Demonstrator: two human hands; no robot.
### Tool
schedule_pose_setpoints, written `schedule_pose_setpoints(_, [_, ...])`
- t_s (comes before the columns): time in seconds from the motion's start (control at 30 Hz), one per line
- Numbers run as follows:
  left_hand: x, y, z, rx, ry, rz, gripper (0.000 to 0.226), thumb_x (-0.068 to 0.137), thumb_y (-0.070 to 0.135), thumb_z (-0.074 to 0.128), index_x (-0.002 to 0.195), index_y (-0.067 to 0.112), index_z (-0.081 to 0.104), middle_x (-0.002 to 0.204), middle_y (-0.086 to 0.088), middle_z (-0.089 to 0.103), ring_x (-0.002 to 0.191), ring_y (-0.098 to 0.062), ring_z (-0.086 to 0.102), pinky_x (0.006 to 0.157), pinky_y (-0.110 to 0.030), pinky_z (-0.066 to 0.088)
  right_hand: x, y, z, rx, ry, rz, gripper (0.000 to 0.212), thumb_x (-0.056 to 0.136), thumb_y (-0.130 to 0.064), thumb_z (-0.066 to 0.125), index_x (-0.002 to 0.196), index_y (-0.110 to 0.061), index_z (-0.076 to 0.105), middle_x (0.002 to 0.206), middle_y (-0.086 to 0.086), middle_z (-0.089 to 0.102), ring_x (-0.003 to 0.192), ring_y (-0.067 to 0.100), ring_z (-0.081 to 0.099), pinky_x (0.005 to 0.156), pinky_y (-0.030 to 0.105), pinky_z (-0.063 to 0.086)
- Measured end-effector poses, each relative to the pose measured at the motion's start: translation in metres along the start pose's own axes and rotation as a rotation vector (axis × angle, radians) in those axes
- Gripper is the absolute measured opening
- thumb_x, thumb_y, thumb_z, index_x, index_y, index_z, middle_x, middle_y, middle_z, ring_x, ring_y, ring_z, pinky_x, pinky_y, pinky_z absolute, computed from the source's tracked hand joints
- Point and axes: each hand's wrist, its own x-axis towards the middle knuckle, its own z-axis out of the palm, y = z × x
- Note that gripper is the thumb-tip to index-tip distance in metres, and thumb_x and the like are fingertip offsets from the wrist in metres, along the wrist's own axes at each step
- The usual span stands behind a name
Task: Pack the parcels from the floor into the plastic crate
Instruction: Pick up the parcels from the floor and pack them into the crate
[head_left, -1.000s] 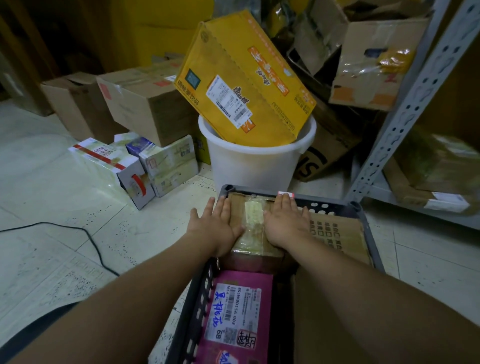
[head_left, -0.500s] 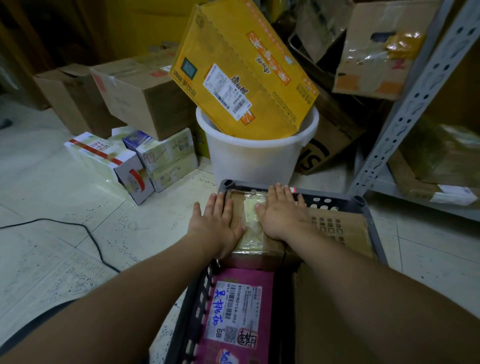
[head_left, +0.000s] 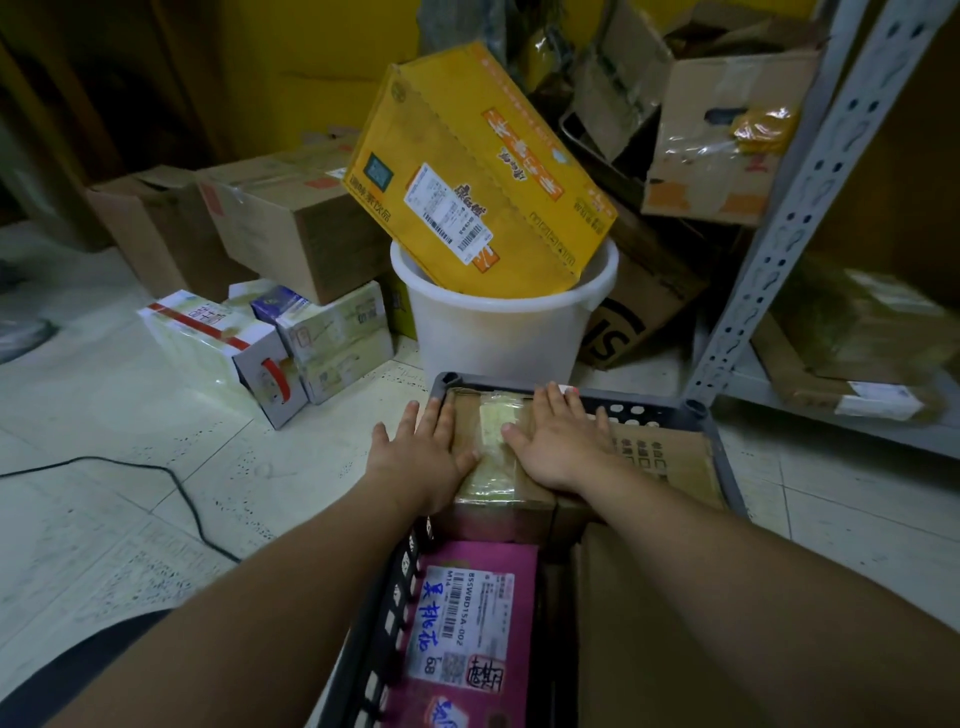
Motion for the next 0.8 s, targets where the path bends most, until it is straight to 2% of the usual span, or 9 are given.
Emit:
schedule_pose_setpoints(0.13, [-0.003,-0.002,-0.003,-0.026,-0.016,0.022,0.075,0.093,0.061,0.012,0.150,0.019,-0.011,0.159,0.001,-0.013,0.147,-0.021,-0.011,0.117,-0.052,0.006,0.000,0.001,0.010,-0.018,0.019,0.003,0.079,0.095,-0.063,0.017,0.154,-0.015,-0.006,0.161,0.001,-0.015,0.149,0.020,-0.012,0.119,0.050,-0.005])
schedule_pose_setpoints(0.27, [-0.011,-0.004,0.002,-0.010,-0.030,0.025,0.084,0.089,0.068,0.013,0.149,0.017,-0.014,0.158,0.000,-0.016,0.146,-0.019,-0.013,0.117,-0.052,0.004,0.002,-0.002,0.015,-0.046,0.042,0.010,0.078,0.095,-0.061,0.014,0.154,-0.014,-0.007,0.161,0.001,-0.015,0.148,0.019,-0.012,0.119,0.050,-0.006])
schedule_pose_setpoints(0.6, [-0.015,0.000,0.006,0.003,-0.029,0.008,0.081,0.090,0.066,0.009,0.148,0.015,-0.016,0.157,-0.002,-0.020,0.146,-0.021,-0.013,0.116,-0.054,0.007,-0.019,-0.003,0.011,-0.038,0.028,-0.031,0.080,0.093,-0.065,0.016,0.154,-0.017,-0.005,0.160,0.005,-0.017,0.148,0.022,-0.015,0.117,0.051,-0.007])
schedule_pose_setpoints(0.8, [-0.041,-0.003,0.016,-0.030,-0.006,0.015,0.077,0.092,0.062,0.010,0.148,0.016,-0.016,0.158,-0.001,-0.019,0.146,-0.020,-0.014,0.118,-0.050,0.007,-0.022,-0.006,0.019,-0.042,0.060,-0.039,0.077,0.094,-0.063,0.016,0.154,-0.020,-0.005,0.161,0.006,-0.016,0.148,0.022,-0.014,0.118,0.052,-0.007])
